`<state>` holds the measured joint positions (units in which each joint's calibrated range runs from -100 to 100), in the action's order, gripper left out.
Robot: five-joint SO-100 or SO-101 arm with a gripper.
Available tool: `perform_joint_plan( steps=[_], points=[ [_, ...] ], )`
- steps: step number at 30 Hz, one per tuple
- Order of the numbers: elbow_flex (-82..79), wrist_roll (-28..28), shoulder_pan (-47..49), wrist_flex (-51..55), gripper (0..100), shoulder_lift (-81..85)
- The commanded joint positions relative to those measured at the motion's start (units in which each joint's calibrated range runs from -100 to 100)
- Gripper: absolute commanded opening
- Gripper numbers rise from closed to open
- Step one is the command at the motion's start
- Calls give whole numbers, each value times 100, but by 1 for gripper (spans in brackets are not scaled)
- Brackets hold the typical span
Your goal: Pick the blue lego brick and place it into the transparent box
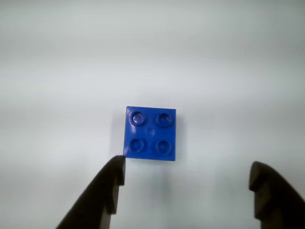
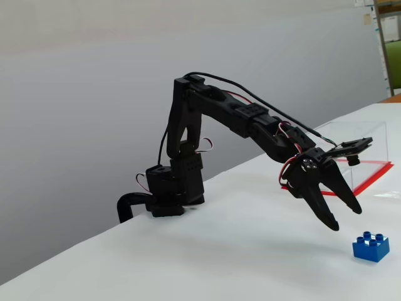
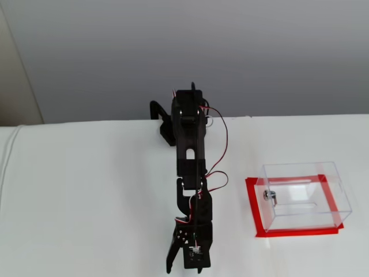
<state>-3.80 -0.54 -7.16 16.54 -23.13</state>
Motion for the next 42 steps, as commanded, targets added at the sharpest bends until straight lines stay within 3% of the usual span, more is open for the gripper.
perform_joint_plan(
  steps=[1, 20, 42],
  points=[
    [578, -30, 32, -35, 29, -195],
    [1636, -30, 98, -18, 28, -1170],
    [1772, -9, 128, -87, 28, -1450]
  ],
)
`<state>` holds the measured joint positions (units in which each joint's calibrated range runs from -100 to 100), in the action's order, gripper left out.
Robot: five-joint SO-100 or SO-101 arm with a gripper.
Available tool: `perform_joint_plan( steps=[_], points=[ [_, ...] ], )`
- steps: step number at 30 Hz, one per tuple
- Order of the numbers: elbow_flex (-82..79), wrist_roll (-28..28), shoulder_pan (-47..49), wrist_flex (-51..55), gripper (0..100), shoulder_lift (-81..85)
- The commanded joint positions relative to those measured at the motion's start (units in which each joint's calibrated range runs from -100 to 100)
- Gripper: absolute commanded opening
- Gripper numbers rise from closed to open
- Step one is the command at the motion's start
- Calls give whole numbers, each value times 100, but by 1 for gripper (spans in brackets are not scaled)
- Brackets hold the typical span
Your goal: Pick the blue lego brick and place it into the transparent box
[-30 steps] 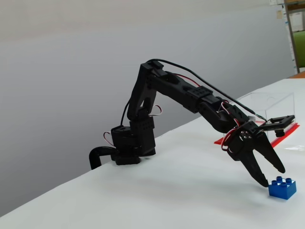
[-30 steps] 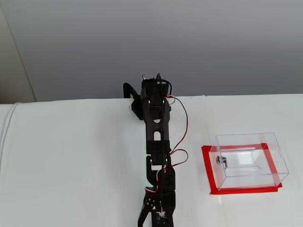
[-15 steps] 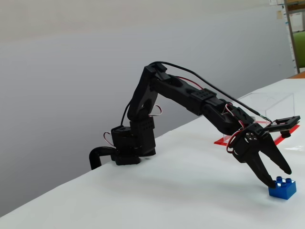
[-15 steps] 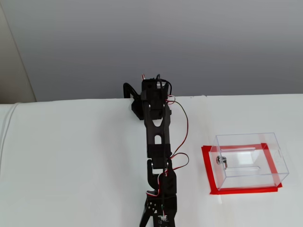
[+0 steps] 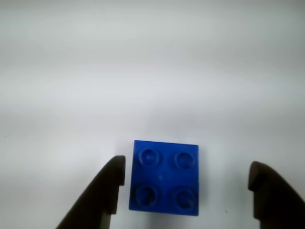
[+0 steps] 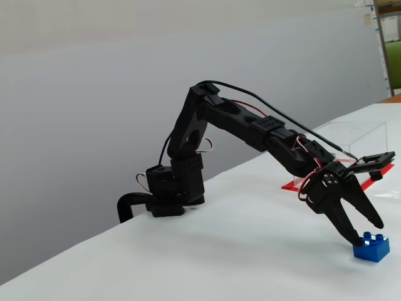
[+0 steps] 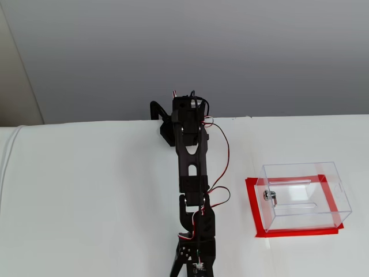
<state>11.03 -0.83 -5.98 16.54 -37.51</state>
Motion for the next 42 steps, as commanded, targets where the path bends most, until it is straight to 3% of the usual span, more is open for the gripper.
perform_joint_plan(
  steps=[1, 21, 28, 42],
  points=[
    [316, 10, 10, -87, 28, -47],
    [624, 5, 3, -35, 28, -310],
    [578, 0, -26, -18, 21, -242],
    [660, -6, -34, 609, 21, -199]
  ],
)
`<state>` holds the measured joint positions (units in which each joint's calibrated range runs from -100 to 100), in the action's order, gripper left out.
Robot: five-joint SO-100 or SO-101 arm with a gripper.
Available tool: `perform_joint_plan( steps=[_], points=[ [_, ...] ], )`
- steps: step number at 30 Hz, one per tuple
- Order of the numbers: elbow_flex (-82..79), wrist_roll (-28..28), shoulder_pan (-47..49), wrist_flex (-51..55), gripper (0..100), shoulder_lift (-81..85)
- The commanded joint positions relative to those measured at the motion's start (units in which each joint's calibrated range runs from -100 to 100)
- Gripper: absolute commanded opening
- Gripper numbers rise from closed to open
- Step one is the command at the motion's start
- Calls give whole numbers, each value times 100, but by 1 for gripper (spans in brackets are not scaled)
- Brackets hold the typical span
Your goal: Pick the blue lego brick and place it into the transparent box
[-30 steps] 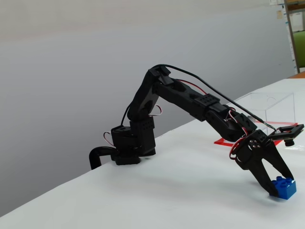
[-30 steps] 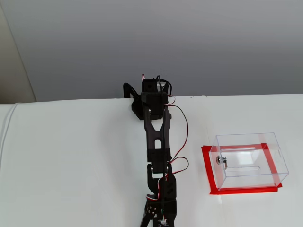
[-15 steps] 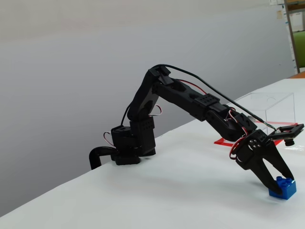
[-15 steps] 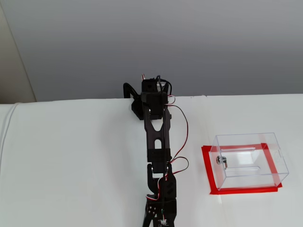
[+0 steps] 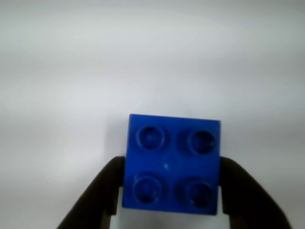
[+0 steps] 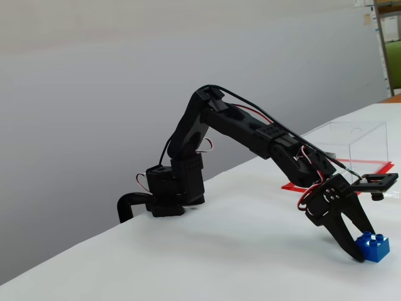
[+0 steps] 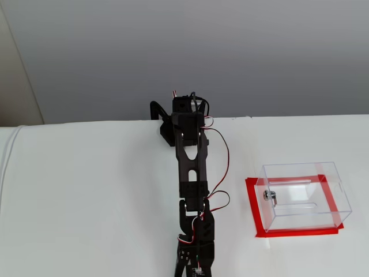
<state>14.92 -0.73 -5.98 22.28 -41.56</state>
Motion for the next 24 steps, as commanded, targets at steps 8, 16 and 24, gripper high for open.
perform_joint_plan(
  steps=[8, 16, 24],
  points=[
    [271, -15, -41, 17, 20, 207],
    [271, -15, -34, 0, 20, 207],
    [271, -15, -34, -17, 16, 207]
  ],
)
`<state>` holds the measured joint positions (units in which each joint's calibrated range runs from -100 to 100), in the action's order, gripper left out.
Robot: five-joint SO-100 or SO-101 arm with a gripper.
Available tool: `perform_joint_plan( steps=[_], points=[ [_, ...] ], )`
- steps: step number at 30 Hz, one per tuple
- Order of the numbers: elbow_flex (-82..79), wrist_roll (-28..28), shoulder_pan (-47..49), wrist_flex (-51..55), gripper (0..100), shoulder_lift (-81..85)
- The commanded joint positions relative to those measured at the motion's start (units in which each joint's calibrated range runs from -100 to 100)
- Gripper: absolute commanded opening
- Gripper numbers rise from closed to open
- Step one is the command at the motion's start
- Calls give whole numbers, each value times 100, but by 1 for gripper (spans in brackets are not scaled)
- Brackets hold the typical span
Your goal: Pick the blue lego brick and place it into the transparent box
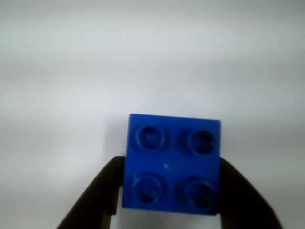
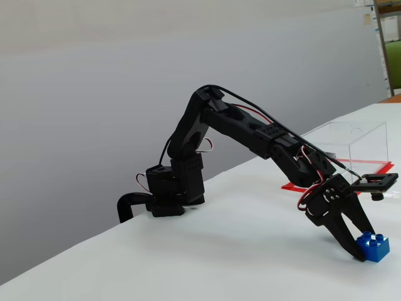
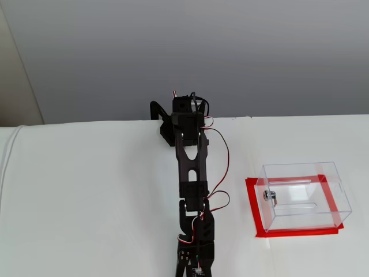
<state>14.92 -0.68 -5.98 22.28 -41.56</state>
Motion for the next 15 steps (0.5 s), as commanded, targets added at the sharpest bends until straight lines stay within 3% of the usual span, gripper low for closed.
perform_joint_plan(
  steps=[1, 15],
  points=[
    [271, -20, -34, -17, 14, 207],
    [190, 21, 18, 44, 16, 537]
  ],
)
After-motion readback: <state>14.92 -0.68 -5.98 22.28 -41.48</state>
